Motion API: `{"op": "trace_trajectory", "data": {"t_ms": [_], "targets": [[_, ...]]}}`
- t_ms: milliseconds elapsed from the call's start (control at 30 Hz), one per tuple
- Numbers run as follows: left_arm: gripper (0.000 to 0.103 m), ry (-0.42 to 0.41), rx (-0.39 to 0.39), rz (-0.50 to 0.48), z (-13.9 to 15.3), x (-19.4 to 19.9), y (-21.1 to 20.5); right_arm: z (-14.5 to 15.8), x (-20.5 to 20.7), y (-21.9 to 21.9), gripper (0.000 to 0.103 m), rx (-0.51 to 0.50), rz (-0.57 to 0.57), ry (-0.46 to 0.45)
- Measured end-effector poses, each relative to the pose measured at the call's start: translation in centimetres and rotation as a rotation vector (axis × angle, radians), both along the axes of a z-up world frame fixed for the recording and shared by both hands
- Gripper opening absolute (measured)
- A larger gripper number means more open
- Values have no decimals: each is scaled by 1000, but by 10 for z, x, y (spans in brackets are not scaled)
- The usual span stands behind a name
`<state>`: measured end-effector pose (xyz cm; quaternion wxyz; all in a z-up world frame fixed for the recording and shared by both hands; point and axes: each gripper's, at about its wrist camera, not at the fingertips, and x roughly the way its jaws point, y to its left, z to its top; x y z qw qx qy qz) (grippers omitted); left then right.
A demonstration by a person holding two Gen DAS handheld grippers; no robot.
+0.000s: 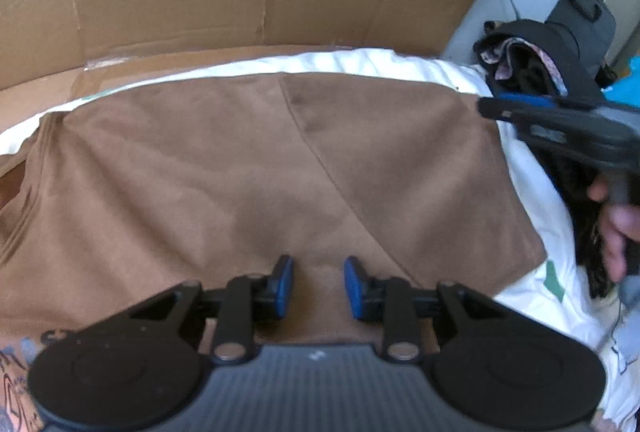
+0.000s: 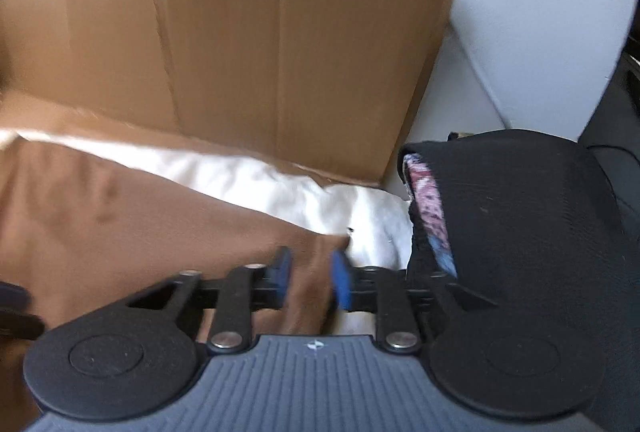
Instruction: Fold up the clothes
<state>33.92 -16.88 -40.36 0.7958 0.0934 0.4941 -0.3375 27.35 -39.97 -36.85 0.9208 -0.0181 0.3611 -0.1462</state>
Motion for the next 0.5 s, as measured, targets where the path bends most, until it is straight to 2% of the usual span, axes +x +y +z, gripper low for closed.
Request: {"op": "trace_trajectory", "data": {"t_ms": [133, 200, 367, 500], "targets": [[30, 5, 4, 9, 3, -2, 4, 5, -31, 13, 37, 55, 28, -3], [30, 6, 4, 11, 6, -4, 5, 2, -45, 22, 37, 50, 46, 10], [30, 0, -24, 25, 17, -11, 11, -13, -65, 35, 37, 48, 69, 83], [34, -18, -44, 32, 30, -17, 20, -24, -70, 34, 37, 37, 49, 151]]}}
